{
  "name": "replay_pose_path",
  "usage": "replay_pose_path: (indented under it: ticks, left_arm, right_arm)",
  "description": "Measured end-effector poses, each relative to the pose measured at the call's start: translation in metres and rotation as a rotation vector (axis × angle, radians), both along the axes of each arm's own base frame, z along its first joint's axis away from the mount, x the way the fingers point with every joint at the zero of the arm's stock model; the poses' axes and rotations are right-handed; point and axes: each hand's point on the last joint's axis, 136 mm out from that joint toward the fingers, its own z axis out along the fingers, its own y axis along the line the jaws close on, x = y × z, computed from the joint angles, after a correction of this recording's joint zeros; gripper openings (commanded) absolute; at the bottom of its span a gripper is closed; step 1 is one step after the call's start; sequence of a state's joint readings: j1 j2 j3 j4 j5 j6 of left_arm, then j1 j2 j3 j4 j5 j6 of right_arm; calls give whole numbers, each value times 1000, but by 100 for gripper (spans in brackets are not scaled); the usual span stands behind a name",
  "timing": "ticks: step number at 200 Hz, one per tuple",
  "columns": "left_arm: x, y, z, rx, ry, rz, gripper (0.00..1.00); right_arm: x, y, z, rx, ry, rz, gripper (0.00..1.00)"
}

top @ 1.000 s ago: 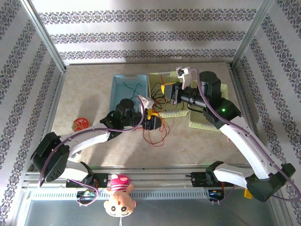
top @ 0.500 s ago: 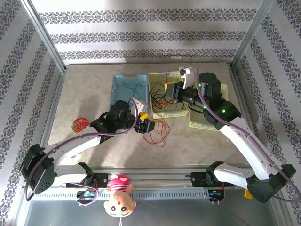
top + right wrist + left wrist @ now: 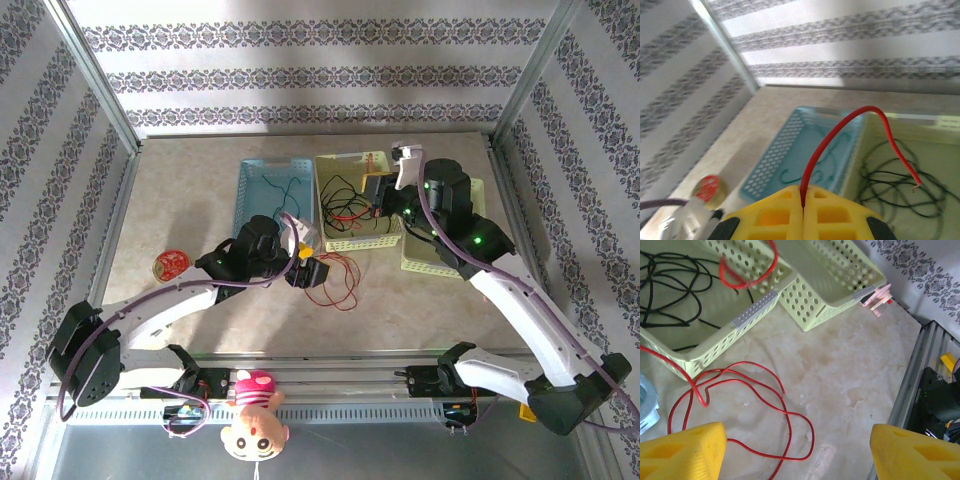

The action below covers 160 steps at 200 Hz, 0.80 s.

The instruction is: Untangle the cables

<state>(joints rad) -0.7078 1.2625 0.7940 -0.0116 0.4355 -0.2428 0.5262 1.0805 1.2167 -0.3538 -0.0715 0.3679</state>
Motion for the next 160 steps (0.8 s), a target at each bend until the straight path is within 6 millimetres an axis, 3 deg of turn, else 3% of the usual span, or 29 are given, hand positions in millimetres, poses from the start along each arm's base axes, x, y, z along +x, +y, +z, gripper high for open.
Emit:
replay_pose_path:
  ticks: [47,85,108,116,134,160]
  left_arm:
    - [2,0,-3,9,2,10,75]
    - [3,1,-4,9,4,15,75]
    - [4,1,-6,8,7,24,75]
    - [4,2,-7,7,8,28,75]
    - [4,4,-11,13,12,43,75]
    - [6,11,-17,31,10,80,76]
  right_arm:
    - [18,-102,-20,-75,-3,-393,0]
    - [38,-170,-73,-90,129,-604,0]
    - [53,-184,-120,-91,270,-625,4]
    - [58,-183,-135,-90,321,-615,10]
    - [63,-178,-169,-97,430,-590,35]
    - [57,-175,-198,-106,549,-583,43]
